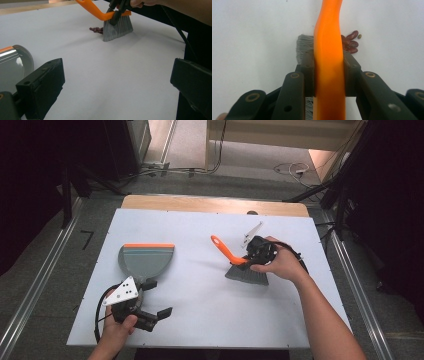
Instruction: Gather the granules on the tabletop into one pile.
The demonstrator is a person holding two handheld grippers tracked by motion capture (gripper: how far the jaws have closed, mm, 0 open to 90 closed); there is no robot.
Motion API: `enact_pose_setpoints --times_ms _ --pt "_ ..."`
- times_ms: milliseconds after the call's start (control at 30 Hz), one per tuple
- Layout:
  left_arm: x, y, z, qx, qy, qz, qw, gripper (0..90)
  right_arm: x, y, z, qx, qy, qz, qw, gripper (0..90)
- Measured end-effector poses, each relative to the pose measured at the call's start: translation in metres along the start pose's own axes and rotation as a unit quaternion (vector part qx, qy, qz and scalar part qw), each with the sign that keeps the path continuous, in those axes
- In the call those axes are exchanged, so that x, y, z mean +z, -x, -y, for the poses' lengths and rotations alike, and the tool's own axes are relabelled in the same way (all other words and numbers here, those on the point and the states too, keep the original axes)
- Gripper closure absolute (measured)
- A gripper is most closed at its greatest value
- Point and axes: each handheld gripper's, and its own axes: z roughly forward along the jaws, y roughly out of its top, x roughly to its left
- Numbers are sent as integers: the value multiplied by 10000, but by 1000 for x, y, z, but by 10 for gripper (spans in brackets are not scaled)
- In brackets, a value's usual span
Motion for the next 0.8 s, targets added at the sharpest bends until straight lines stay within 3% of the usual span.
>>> enact_pose_setpoints --times_ms 800 --pt "-1 1 0 28 8 5 10000 2 4 27 -10 27 121 112 9999 671"
